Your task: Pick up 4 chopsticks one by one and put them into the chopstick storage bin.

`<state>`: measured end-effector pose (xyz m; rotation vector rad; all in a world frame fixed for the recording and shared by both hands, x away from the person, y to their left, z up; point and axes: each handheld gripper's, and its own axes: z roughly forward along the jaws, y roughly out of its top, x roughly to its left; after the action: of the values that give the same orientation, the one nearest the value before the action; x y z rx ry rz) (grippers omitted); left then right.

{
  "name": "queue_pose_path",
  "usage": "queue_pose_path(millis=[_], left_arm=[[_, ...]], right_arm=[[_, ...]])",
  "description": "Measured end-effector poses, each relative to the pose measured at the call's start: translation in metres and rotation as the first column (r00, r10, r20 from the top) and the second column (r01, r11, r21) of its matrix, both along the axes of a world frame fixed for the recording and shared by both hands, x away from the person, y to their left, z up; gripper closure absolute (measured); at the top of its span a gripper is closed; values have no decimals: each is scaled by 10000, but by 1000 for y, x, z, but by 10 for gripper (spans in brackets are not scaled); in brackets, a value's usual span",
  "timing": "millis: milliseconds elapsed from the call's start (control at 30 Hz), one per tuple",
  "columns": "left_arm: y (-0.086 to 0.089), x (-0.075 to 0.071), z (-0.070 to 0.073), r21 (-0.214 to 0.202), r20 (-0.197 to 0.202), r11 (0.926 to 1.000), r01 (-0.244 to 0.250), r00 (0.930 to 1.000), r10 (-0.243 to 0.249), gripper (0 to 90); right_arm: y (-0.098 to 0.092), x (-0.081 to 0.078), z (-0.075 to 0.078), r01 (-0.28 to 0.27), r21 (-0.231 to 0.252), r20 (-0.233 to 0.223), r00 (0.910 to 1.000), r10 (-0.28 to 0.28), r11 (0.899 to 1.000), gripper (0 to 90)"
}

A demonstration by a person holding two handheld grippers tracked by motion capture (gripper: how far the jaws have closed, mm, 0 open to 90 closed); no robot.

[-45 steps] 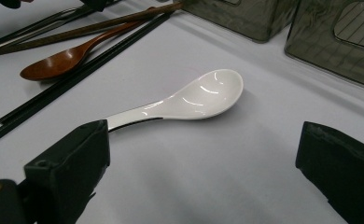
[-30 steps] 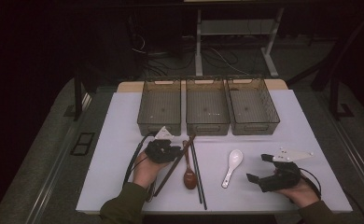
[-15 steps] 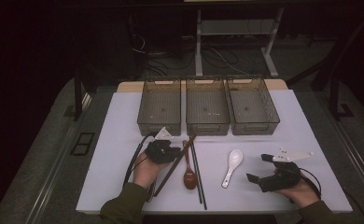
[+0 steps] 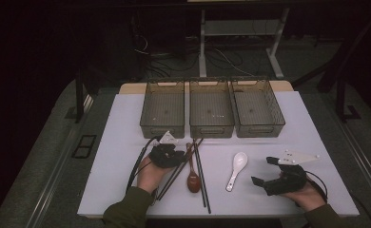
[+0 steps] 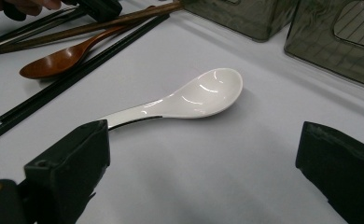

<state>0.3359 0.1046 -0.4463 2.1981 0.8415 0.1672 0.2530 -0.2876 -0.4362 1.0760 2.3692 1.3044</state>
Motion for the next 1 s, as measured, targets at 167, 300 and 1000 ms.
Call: queue_pose_path(millis=[167,300,1000], left_arm=[[-3,-2,-2,73,-66,10000,-41,10000,41,729],[-3,-2,-2,110,1,9999,-98,10000,98,744],[-4,-5,-4,-308,-123,9960,-836,9965,832,792]], right_arm=[[0,0,0,2,-1,0,10000,-2,10000,26],[0,0,0,0,4,5,10000,0,10000,27],[0,0,0,6,1,9,10000,-6,10000,27]])
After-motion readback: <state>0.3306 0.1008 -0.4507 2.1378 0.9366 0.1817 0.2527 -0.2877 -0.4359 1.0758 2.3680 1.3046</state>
